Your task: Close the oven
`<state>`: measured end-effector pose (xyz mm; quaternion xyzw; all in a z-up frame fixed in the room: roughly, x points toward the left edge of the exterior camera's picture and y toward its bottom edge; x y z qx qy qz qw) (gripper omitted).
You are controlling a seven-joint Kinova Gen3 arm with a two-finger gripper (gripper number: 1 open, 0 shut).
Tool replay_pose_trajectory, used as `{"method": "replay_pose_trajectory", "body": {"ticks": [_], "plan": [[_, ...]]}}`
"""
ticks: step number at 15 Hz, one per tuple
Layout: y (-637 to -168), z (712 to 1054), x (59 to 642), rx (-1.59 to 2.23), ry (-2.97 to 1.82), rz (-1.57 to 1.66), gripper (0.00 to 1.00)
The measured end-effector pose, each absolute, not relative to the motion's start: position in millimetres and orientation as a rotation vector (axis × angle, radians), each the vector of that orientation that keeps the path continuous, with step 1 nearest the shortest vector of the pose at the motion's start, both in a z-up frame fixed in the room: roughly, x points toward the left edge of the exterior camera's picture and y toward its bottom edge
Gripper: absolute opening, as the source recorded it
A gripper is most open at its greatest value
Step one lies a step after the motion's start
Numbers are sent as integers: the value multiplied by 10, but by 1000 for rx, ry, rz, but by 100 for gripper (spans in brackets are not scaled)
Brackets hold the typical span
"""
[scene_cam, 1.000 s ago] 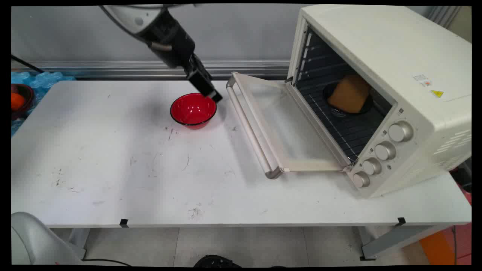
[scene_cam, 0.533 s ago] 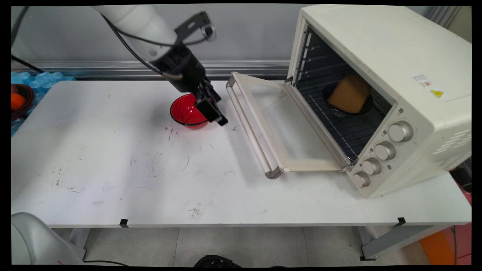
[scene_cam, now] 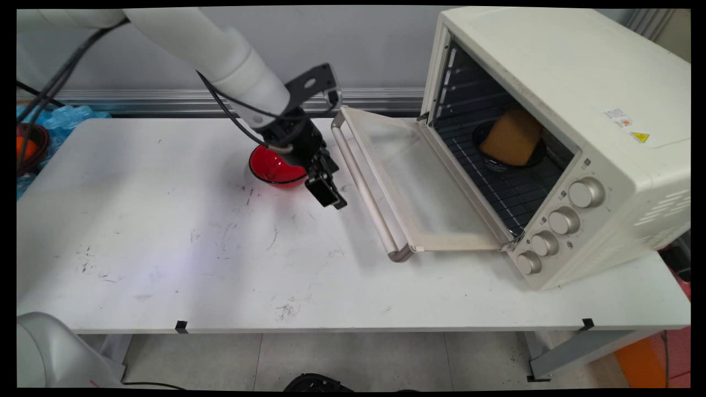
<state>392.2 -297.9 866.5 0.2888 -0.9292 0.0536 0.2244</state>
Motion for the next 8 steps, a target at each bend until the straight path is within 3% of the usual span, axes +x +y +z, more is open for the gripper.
{"method": "replay_pose_trajectory", "body": {"ticks": [8], "plan": [[-3132, 8212, 3734, 806, -2585, 176, 100]]}}
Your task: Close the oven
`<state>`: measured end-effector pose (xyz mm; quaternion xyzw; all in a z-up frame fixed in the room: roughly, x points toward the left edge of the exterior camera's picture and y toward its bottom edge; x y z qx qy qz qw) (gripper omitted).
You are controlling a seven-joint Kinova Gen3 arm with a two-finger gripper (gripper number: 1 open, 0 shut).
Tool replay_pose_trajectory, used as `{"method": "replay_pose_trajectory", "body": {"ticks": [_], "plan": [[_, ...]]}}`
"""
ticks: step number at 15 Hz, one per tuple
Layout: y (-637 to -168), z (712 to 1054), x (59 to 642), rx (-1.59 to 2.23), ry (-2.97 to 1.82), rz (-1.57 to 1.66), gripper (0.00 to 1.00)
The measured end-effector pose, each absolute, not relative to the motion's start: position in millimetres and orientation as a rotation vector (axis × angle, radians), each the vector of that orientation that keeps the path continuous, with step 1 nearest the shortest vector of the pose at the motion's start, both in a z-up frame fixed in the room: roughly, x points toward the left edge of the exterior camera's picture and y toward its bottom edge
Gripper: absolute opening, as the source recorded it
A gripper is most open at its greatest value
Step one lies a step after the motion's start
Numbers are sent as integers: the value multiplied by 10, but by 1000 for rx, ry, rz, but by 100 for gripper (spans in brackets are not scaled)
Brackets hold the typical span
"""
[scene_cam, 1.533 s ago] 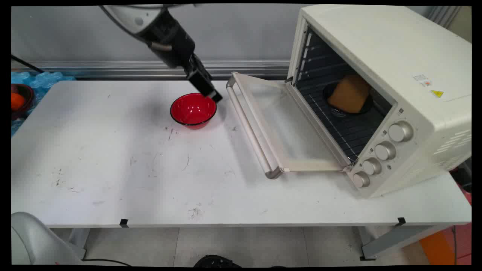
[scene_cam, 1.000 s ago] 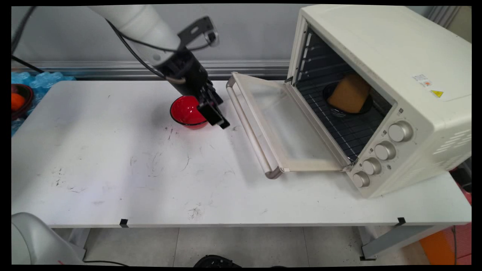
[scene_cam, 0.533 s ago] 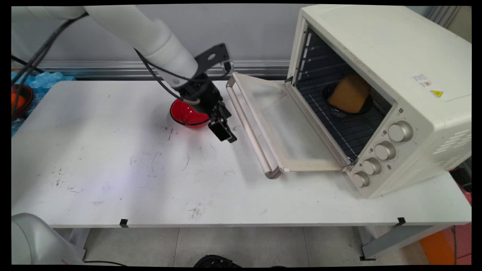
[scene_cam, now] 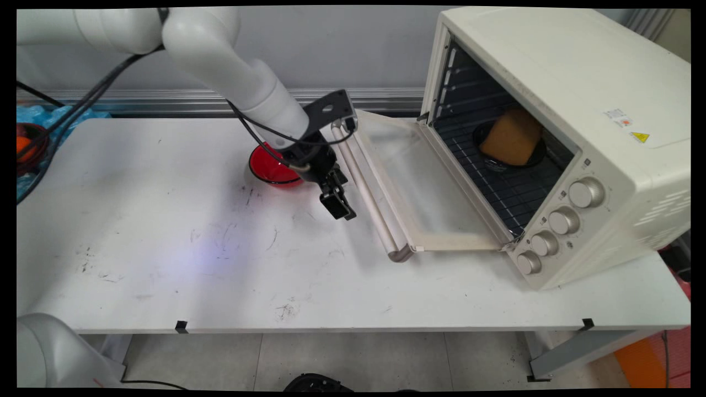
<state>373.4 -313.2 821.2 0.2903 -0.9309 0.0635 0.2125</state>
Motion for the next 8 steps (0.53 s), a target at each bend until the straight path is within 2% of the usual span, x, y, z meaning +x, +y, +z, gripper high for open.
{"method": "replay_pose_trajectory", "body": {"ticks": [7, 8], "plan": [[-3254, 7922, 3612, 841, -2569, 200, 100], [-3267, 7889, 3602, 846, -2567, 202, 0]]}}
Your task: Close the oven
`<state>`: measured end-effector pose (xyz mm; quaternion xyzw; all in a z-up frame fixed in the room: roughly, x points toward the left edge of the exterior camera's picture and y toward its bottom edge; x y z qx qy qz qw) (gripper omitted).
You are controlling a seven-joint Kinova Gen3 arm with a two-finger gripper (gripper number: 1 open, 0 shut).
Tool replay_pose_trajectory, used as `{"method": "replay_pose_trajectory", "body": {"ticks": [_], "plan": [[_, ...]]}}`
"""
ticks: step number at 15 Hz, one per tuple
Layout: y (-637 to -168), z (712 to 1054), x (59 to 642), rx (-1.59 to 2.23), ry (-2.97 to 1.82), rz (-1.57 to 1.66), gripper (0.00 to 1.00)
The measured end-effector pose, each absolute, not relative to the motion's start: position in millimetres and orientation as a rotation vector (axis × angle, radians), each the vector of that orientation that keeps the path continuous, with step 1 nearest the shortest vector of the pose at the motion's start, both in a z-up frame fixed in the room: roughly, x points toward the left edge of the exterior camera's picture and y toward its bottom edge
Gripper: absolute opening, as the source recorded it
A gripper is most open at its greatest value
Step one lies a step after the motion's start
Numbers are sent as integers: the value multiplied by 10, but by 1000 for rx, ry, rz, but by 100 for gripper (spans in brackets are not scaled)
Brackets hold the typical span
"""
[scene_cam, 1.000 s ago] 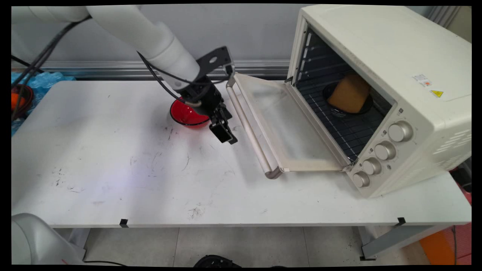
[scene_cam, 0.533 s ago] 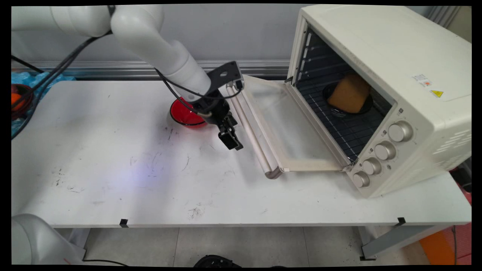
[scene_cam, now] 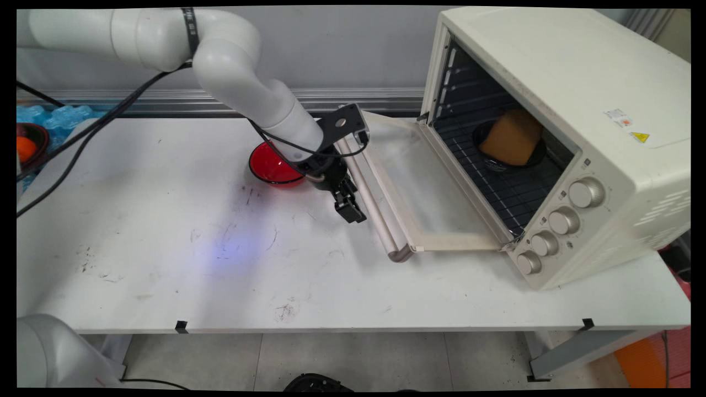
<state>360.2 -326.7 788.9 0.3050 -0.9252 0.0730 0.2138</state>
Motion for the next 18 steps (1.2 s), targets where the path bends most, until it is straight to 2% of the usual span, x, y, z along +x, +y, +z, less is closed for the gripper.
{"method": "replay_pose_trajectory", "body": {"ticks": [10, 18], "plan": [[-3358, 7658, 3487, 902, -2515, 214, 0], [-3456, 7644, 3435, 952, -2431, 243, 0]]}}
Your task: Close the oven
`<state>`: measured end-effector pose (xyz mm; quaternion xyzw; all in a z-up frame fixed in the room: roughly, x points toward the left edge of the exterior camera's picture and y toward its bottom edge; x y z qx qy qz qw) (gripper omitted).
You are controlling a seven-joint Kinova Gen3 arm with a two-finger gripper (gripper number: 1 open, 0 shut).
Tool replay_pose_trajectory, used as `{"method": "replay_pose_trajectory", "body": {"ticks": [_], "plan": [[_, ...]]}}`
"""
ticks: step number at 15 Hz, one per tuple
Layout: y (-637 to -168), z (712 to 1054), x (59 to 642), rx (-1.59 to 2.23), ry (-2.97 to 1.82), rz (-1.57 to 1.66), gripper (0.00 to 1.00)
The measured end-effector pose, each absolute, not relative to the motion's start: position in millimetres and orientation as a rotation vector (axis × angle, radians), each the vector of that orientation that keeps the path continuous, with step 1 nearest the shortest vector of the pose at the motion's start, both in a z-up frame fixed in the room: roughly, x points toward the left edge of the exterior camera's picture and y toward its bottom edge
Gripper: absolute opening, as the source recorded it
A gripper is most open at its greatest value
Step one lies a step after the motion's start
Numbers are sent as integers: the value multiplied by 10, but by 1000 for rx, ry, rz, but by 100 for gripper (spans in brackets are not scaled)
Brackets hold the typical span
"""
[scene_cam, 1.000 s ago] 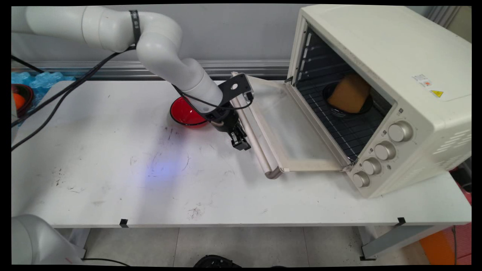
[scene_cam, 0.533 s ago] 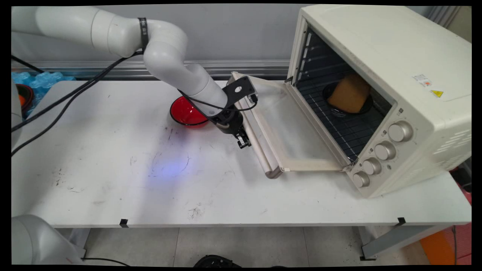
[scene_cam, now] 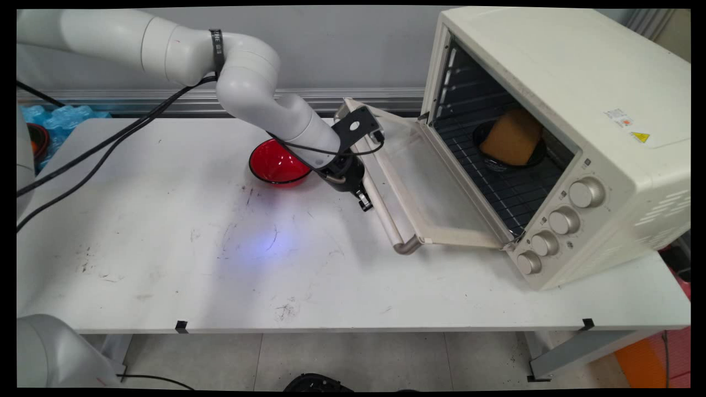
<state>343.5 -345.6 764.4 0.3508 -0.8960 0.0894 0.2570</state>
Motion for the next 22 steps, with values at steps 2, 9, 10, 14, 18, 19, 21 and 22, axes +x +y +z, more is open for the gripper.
{"method": "replay_pose_trajectory", "body": {"ticks": [2, 9, 10, 14, 18, 19, 21, 22], "plan": [[-3492, 7686, 3434, 951, -2409, 260, 0], [-3601, 7915, 3423, 918, -2347, 307, 0], [-3620, 7965, 3414, 908, -2337, 313, 0], [-3698, 8148, 3368, 875, -2299, 336, 0], [-3810, 8375, 3283, 842, -2252, 363, 0], [-3831, 8411, 3267, 838, -2244, 367, 0], [-3895, 8524, 3222, 826, -2221, 380, 0], [-3926, 8579, 3201, 819, -2211, 386, 0]]}}
